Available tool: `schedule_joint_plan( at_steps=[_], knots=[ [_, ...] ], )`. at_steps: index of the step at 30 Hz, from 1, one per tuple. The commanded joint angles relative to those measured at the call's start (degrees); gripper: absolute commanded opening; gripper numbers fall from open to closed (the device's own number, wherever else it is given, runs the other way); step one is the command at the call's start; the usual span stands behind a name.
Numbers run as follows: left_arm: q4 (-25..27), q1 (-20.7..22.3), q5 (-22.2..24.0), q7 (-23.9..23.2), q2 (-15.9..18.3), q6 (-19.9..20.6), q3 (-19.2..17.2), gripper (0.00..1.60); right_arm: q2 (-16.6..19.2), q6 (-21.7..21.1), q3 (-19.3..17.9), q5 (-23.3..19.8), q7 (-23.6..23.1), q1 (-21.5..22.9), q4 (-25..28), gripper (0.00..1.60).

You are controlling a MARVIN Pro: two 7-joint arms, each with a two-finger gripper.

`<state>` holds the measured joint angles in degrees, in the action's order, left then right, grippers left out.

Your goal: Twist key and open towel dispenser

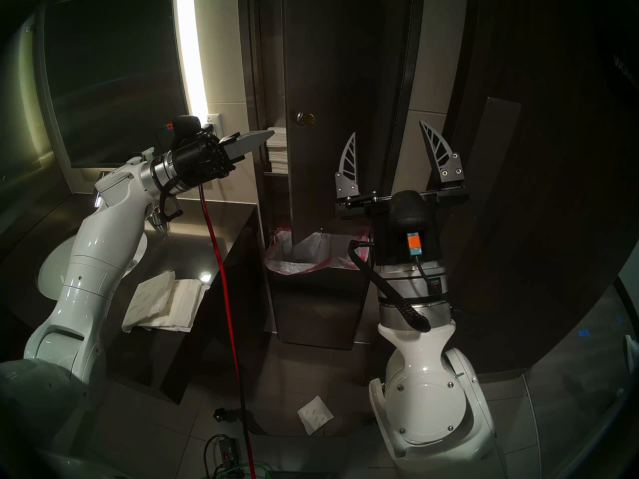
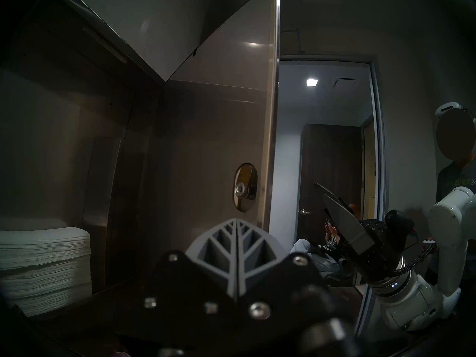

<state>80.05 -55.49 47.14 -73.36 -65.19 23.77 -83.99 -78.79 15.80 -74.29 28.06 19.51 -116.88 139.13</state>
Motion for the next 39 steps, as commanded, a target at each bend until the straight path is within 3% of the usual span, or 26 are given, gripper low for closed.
schedule_joint_plan(
  at_steps=[1, 9, 13, 19, 27, 34, 39],
  knots=[
    [1.7, -0.6, -3.0, 6.1, -0.9, -4.5, -1.8, 0.0, -0.1, 0.1, -0.1, 0.0, 0.2, 0.2, 0.9, 1.6],
    [3.3, -2.9, -11.6, 14.5, -7.3, -10.5, -6.7, 0.0, -0.1, 0.2, -0.1, 0.0, 0.3, 0.3, 0.9, 1.6],
    [4.9, -4.1, -15.1, 18.3, -9.0, -12.5, -7.4, 0.0, 0.0, 0.3, -0.1, 0.0, 0.3, 0.4, 0.9, 1.6],
    [6.3, -6.4, -18.4, 25.8, -13.2, -15.0, -9.7, 0.0, 0.0, 0.4, -0.1, 0.0, 0.4, 0.5, 0.9, 1.6],
    [8.6, -8.6, -23.1, 33.7, -16.3, -19.0, -16.3, 0.0, 0.0, 0.5, -0.1, 0.0, 0.6, 0.6, 0.9, 1.6],
    [14.4, -12.2, -29.1, 42.1, -21.1, -21.1, -20.8, 0.0, 0.1, 0.5, 0.0, 0.0, 0.7, 0.5, 0.9, 1.6],
    [19.0, -15.4, -32.9, 48.1, -24.8, -20.8, -20.8, 0.0, 0.2, 0.5, 0.0, 0.0, 0.7, 0.5, 0.9, 1.6]
  ],
)
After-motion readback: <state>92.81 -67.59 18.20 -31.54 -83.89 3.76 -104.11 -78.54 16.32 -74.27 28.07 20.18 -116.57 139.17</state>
